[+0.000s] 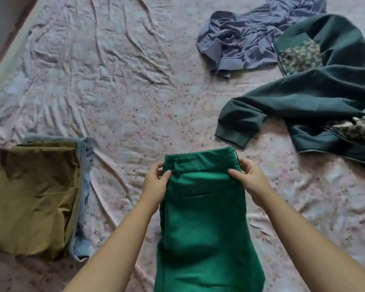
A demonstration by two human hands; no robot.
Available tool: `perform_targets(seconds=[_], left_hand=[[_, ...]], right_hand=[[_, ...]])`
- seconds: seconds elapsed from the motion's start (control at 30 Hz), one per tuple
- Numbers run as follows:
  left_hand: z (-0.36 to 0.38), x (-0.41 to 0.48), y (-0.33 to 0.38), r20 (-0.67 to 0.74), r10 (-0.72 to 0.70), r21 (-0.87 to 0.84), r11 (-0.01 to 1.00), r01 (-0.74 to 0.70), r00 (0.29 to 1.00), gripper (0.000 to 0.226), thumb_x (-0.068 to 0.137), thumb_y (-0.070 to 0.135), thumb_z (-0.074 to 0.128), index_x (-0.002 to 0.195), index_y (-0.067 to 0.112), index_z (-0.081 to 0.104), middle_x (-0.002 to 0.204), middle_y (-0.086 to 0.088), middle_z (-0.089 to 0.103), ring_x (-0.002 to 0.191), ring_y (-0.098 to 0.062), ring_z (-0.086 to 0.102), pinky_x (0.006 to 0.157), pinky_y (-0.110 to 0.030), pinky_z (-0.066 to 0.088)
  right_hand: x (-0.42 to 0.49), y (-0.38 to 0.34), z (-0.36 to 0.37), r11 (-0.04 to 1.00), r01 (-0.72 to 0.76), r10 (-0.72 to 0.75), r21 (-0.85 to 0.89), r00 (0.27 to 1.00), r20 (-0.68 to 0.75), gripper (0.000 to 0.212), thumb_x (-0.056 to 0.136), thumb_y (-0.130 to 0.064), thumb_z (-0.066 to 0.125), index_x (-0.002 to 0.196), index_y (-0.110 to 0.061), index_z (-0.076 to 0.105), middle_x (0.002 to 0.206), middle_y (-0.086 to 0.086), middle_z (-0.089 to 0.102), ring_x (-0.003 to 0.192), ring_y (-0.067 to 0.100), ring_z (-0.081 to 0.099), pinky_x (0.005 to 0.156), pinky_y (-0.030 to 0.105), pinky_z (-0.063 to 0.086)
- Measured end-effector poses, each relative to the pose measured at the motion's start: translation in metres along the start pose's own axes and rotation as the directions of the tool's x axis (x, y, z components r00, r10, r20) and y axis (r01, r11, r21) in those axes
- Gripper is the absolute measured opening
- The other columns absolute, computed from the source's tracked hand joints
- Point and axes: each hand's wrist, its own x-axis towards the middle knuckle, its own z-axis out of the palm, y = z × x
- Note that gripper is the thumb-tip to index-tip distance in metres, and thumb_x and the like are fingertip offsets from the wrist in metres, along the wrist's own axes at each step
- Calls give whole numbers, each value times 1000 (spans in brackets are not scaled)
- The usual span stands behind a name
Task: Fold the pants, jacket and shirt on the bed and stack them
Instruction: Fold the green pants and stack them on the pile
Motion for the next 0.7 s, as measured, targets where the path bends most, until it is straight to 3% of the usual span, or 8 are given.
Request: perform_targets(seconds=[0.1,0.23,0.33,0.4,0.5,0.6,0.7], left_hand=[[13,54,13,-65,74,33,997,-71,995,17,94,9,49,110,10,54,103,-13,61,90,-26,60,80,-39,53],[19,111,52,-140,235,-26,970,-240,962,16,93,6,49,96,19,58,91,-7,63,77,-18,61,69,-27,54],[23,158,91,-219,335,-93,928,-362,916,15,93,7,50,97,19,58,88,-3,64,80,-19,62,73,-31,55],[25,194,106,-242,340,-93,924,-371,909,14,93,8,51,102,17,58,89,-6,64,84,-24,63,79,-37,55],[31,239,94,-181,324,72,946,-316,928,17,91,9,53,106,16,59,102,-15,66,91,-30,62,85,-41,52],[30,259,70,-184,305,200,942,-269,934,18,88,15,60,106,12,57,105,-14,65,91,-24,61,81,-32,49],[21,255,66,-179,301,138,950,-279,937,16,86,20,63,87,25,47,93,-14,65,85,-28,63,80,-43,52]], right_hand=[[54,-2,6,998,56,-56,-16,998,-27,26,84,7,57,99,-13,58,97,1,64,90,17,60,80,23,51],[119,-30,14,986,161,-158,41,986,-56,24,83,7,58,95,-13,61,93,6,66,86,18,62,83,31,52],[169,-71,21,954,284,-278,100,958,-68,20,85,5,56,98,-8,61,88,3,66,72,7,64,75,22,54],[204,-89,24,944,318,-310,85,946,-95,21,86,3,57,104,-5,60,93,10,66,76,12,63,79,25,54],[247,-77,25,955,289,-294,-71,953,-71,22,86,-4,59,107,-12,60,106,19,65,90,26,62,90,38,50],[260,-48,16,934,262,-288,-243,955,-74,29,86,-14,63,115,-11,60,108,13,66,93,17,60,77,13,47],[257,-39,10,953,239,-261,-186,960,-103,39,86,-22,63,123,-13,54,104,11,63,94,18,59,83,22,46]])
